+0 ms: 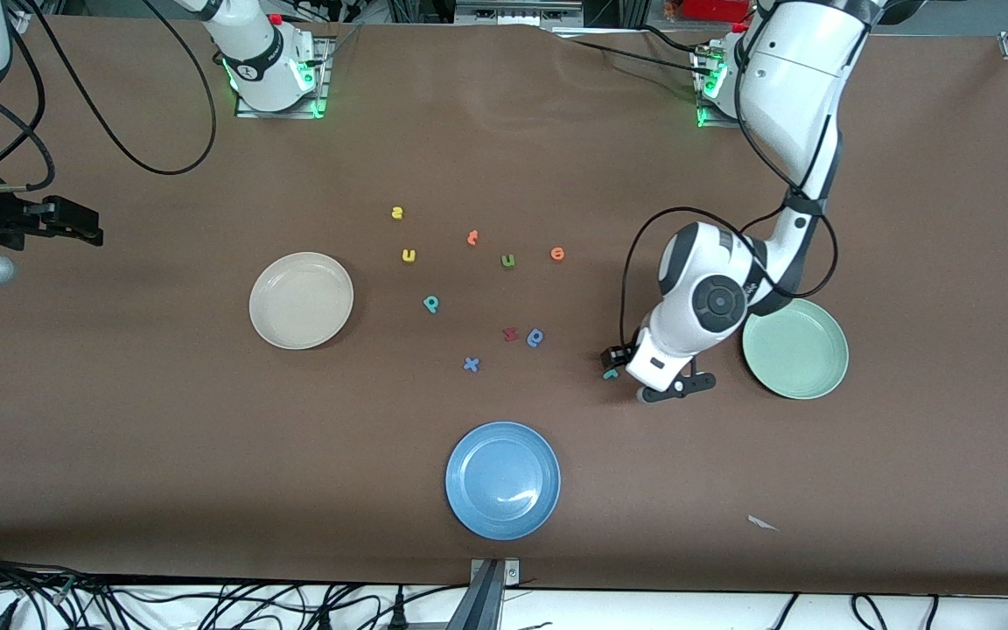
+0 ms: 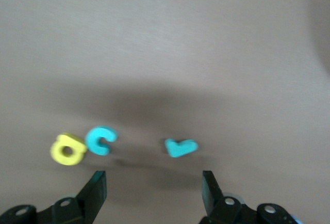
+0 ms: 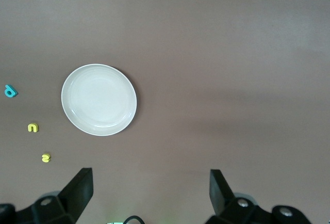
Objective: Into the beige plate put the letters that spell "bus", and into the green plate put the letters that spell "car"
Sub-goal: 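Grasp the cyan L letter with the left gripper while the right gripper reaches letters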
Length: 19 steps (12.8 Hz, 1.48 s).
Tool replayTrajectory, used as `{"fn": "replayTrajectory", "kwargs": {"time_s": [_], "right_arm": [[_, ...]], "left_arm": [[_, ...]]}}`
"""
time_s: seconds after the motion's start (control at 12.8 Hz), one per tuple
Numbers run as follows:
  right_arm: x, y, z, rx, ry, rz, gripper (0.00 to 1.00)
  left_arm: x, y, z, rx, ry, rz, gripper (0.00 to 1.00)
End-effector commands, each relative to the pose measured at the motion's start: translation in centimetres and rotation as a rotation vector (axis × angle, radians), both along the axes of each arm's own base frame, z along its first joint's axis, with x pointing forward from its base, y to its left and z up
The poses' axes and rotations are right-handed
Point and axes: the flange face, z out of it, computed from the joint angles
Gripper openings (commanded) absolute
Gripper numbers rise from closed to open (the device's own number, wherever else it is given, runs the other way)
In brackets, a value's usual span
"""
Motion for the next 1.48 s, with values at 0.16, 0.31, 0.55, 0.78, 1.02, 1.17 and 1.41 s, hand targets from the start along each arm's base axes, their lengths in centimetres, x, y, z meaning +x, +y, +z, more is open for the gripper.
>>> {"fn": "replayTrajectory", "kwargs": {"time_s": [0.16, 0.31, 0.55, 0.78, 1.02, 1.17, 1.41], "right_arm": [[0.4, 0.6, -0.3, 0.009, -0.005, -0.027, 1.0], [0.8, 1.1, -0.5, 0.009, -0.022, -0.023, 1.0], [0.8, 2.4, -0.8, 0.036, -0.015, 0.004, 1.0], [0.9, 5.4, -1.5, 0.079, -0.002, 0.025, 1.0], [1.5, 9.0, -2.5, 0.077, -0.004, -0.012, 1.0], [1.8, 12.5, -3.5, 0.087, -0.018, -0.027, 1.0], [2.0, 17.8, -6.0, 0.102, -0.006, -0.081, 1.0]], "left_arm": [[2.2, -3.5, -2.1, -0.021, -0.024, 0.041, 0.82], [2.4, -3.2, -2.9, -0.014, -0.021, 0.04, 0.78], [2.6, -2.9, -2.9, -0.012, -0.023, 0.04, 0.77], [2.5, -3.0, -2.9, -0.011, -0.022, 0.039, 0.73], [2.5, -3.0, -2.9, -0.007, -0.022, 0.035, 0.64], [2.4, -3.0, -3.0, 0.007, -0.025, 0.021, 0.61], [2.3, -2.9, -3.2, 0.028, -0.027, 0.005, 0.62]]}}
